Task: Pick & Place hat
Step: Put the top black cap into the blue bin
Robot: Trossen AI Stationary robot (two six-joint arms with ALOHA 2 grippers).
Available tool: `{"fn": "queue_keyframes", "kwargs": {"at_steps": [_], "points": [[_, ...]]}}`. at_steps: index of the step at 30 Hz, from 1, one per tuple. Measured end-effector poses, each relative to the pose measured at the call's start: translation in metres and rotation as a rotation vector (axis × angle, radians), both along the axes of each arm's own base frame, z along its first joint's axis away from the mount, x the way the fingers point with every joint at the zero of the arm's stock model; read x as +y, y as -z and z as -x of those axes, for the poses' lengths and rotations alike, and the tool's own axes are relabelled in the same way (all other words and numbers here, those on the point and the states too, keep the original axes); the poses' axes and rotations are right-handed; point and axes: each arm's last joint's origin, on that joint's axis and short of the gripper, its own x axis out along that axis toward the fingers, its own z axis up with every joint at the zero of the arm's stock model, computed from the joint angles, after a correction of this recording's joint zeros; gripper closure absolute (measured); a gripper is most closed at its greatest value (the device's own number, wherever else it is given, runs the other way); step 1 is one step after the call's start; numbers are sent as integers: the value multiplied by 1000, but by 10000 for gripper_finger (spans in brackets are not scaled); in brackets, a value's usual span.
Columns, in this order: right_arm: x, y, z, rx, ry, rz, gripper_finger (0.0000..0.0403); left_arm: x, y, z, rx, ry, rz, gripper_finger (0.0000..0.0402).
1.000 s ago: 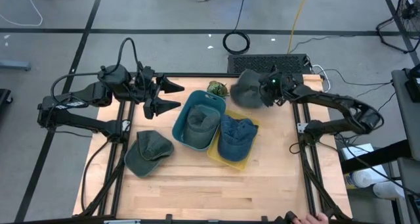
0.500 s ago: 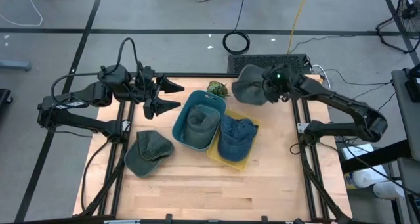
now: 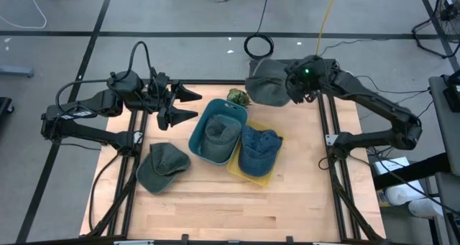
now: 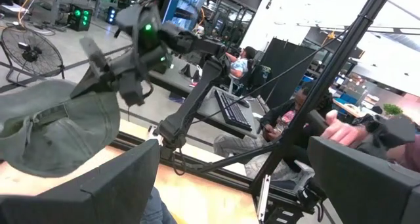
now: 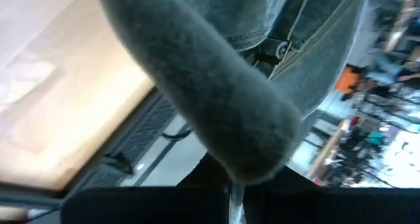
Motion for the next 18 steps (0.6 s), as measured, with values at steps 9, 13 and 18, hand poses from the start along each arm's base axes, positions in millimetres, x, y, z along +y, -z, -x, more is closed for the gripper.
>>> {"fn": "queue_keyframes", "kwargs": {"at_steps": [9,13,18], "points": [[19,-47,-4,-107,-49,35,403,0,0,0,0,0,1,7],[27,-61,-3,-148,-51,27,403,0,0,0,0,0,1,7],[43,-70,-4,-181,33,6,403,0,0,0,0,0,1,7]]}}
